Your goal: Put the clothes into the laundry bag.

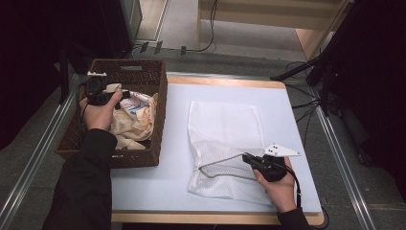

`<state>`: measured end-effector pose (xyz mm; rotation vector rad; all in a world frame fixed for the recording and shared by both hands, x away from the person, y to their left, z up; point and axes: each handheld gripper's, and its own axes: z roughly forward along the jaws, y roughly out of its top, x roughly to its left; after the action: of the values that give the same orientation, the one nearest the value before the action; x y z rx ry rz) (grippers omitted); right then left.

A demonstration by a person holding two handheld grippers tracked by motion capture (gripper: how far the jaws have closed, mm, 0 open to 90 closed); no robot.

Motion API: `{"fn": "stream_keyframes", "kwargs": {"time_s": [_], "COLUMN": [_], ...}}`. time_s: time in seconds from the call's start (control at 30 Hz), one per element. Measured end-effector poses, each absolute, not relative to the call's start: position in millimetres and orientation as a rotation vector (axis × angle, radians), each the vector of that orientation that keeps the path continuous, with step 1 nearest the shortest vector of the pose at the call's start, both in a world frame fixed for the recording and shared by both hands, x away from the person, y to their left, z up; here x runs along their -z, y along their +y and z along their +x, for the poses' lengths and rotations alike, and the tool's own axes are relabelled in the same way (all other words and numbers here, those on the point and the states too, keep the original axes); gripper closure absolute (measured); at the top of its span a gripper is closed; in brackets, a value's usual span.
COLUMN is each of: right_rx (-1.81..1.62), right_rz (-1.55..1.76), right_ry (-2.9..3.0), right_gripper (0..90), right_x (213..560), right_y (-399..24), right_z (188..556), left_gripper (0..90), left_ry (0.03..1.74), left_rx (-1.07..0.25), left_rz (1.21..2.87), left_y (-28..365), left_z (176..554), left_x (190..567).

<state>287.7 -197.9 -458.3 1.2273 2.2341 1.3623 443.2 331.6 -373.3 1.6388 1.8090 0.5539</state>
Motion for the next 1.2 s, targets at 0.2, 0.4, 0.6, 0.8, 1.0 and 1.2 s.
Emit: {"fn": "stream_keyframes", "kwargs": {"time_s": [0.2,0.4,0.6,0.8,1.0,1.2], "right_rx": [-1.358,-1.351,-1.350,-1.354,-1.349,-1.348], "right_rz": [1.228,1.229,1.224,1.234,1.224,1.221], "right_ry": [2.236,2.244,2.242,2.235,2.242,2.247], "right_gripper": [87.7,87.7,87.7,87.7,87.7,87.7], "right_x": [458.9,460.4,460.2,459.5,459.8,460.4], "right_y": [-198.1,-196.9,-198.3,-199.1,-196.0,-195.2], "right_z": [287.8,287.7,286.9,286.8,286.8,287.0], "left_gripper": [36.9,49.6,86.8,88.8,82.0,41.1], "left_ry": [1.939,2.031,2.007,1.671,1.543,1.662], "left_rx": [-0.628,-0.596,-0.343,-0.007,0.073,-0.061], "left_rz": [1.701,1.857,1.874,1.978,1.976,1.919], "left_y": [345.9,347.4,342.7,302.3,296.3,306.6], "left_z": [451.8,459.0,460.9,455.1,449.2,450.3], "left_x": [401.2,421.4,419.9,405.9,404.1,397.8]}}
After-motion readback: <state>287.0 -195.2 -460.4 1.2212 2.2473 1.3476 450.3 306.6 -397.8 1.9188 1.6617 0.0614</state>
